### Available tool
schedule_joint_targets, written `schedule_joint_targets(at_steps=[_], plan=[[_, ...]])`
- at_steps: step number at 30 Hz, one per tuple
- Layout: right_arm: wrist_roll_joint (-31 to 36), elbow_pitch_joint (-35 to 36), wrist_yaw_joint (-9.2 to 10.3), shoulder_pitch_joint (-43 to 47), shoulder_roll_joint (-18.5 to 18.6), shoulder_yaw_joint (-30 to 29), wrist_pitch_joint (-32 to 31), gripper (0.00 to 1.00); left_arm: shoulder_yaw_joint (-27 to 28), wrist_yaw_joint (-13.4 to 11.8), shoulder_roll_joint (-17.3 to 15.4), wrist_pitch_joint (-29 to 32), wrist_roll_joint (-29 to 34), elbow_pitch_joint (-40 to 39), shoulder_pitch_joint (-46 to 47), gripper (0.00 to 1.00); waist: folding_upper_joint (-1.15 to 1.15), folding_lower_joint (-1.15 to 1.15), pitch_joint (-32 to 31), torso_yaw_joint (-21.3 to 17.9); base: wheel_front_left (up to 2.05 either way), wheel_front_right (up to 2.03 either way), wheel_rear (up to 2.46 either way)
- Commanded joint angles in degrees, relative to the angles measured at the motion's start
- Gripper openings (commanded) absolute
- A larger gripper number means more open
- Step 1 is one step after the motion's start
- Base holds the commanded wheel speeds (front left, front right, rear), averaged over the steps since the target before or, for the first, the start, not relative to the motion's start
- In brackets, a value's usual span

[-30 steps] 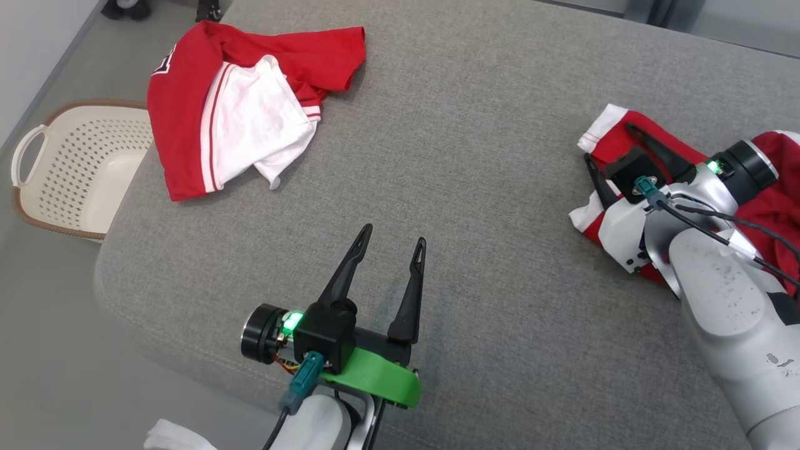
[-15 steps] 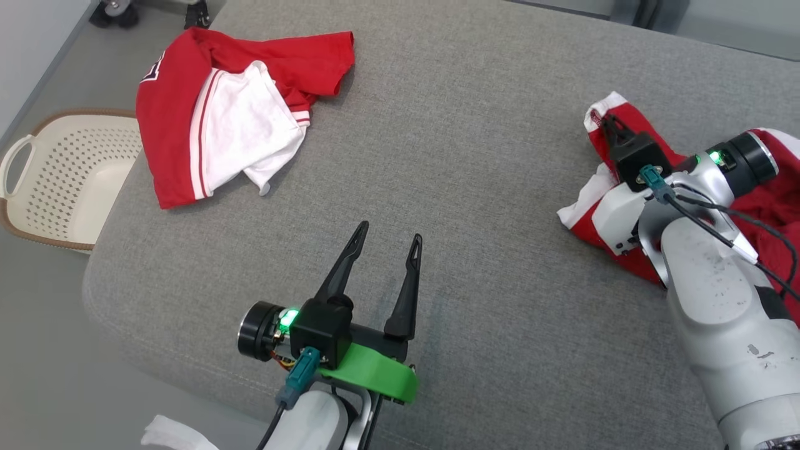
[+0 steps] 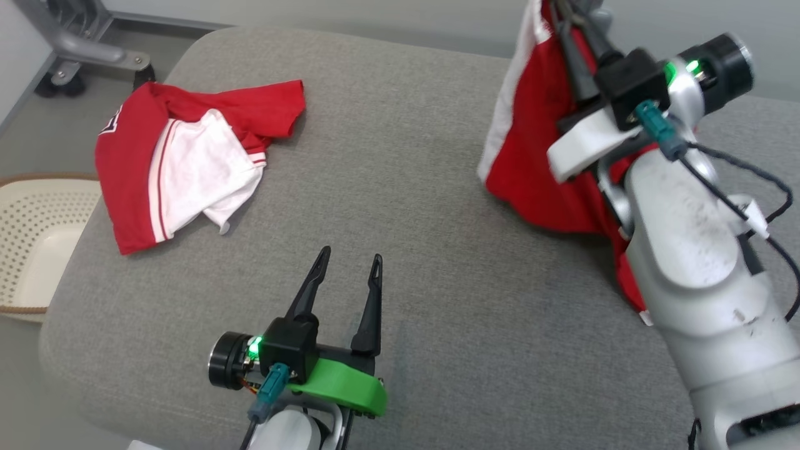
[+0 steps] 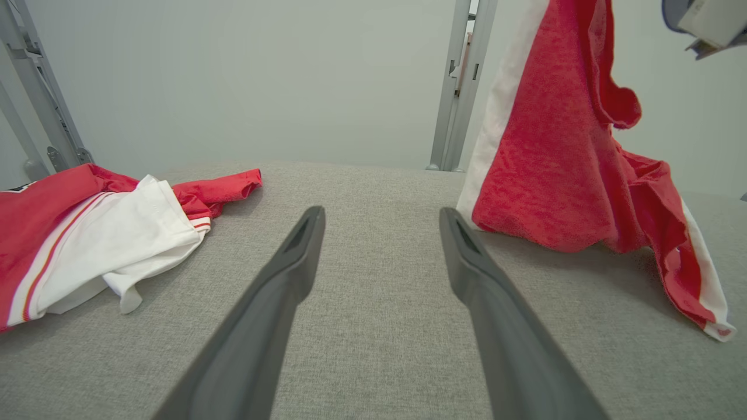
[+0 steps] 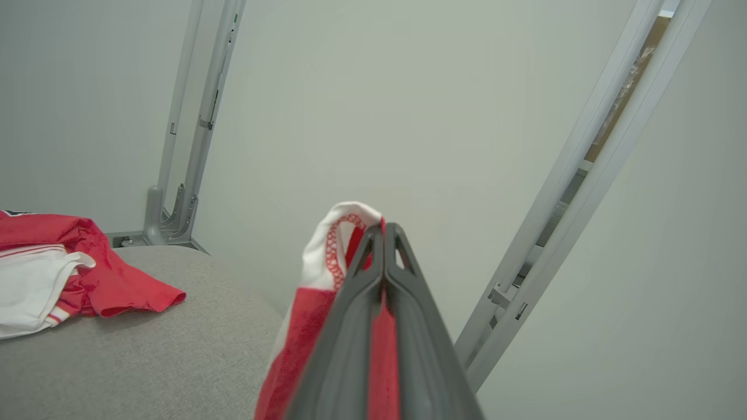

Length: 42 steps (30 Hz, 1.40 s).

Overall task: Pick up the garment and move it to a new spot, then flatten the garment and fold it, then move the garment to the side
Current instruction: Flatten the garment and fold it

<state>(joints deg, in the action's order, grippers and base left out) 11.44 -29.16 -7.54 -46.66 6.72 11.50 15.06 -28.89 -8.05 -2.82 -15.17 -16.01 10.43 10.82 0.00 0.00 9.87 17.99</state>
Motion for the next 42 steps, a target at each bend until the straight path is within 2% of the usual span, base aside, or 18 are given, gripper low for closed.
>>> schedule_joint_targets(at_steps=[1,6,10,13,17,26,29,31,32,33,38,42], plan=[[-3.2,0.6,0.10,3.9,0.5,2.8,0.1,0.00,0.8,0.2,-0.1,0.0,0.8,0.0,-1.1,1.00,0.00,0.00,-3.2,-4.6,0.00,0.00,0.00],[-17.2,8.2,0.10,16.0,7.6,14.7,-1.9,0.00,3.1,0.8,-0.1,0.0,1.5,-0.2,-2.7,1.00,0.00,0.00,-4.8,-9.8,0.00,0.00,0.00],[-26.8,15.7,0.11,26.0,16.3,21.5,-5.9,0.00,4.5,1.4,-0.2,0.0,2.4,-0.1,-3.1,1.00,0.00,0.00,-5.2,-13.9,0.00,0.00,0.00],[-28.9,18.9,0.11,31.1,23.8,24.2,-8.4,0.00,4.9,1.9,-0.1,0.0,2.9,0.0,-2.7,1.00,0.00,0.00,-5.4,-16.2,0.00,0.00,0.00],[-29.4,19.3,0.10,34.6,28.6,22.8,-10.2,0.00,5.3,2.3,-0.2,0.0,3.3,0.2,-2.6,1.00,0.00,0.00,-5.5,-18.7,0.00,0.00,0.00],[-23.0,14.1,0.11,37.0,31.9,21.6,-10.5,0.00,5.2,3.1,-0.2,0.0,4.1,1.0,-2.4,1.00,0.00,0.00,-5.4,-21.3,0.00,0.00,0.00],[-21.3,10.2,0.11,38.2,31.5,17.8,-11.4,0.00,5.2,3.1,-0.2,0.0,4.1,0.9,-2.2,1.00,0.00,0.00,-5.2,-21.6,0.00,0.00,0.00],[-20.3,8.8,0.11,38.3,29.9,14.6,-10.8,0.00,5.1,3.1,-0.2,0.0,4.1,1.0,-2.1,1.00,0.00,0.00,-5.1,-21.8,0.00,0.00,0.00],[-19.6,8.8,0.11,38.1,29.1,12.9,-9.8,0.68,5.1,3.1,-0.2,0.0,4.1,1.0,-2.0,1.00,0.00,0.00,-5.1,-21.9,0.00,0.00,0.00],[-20.4,8.6,0.11,38.6,27.3,10.9,-9.2,1.00,5.0,3.1,-0.2,0.0,4.0,1.1,-2.0,1.00,0.00,0.00,-5.1,-21.9,0.00,0.00,0.00],[-20.5,11.1,0.11,39.5,21.3,3.5,-4.9,1.00,4.7,2.8,-0.2,0.0,3.4,1.3,-2.4,1.00,0.00,0.00,-5.6,-22.5,0.00,0.00,0.00],[-20.1,16.2,0.10,40.9,15.9,-1.2,-1.5,1.00,4.7,2.7,-0.2,0.0,3.1,1.0,-2.1,1.00,0.00,0.00,-5.9,-23.2,0.00,0.00,0.00]])
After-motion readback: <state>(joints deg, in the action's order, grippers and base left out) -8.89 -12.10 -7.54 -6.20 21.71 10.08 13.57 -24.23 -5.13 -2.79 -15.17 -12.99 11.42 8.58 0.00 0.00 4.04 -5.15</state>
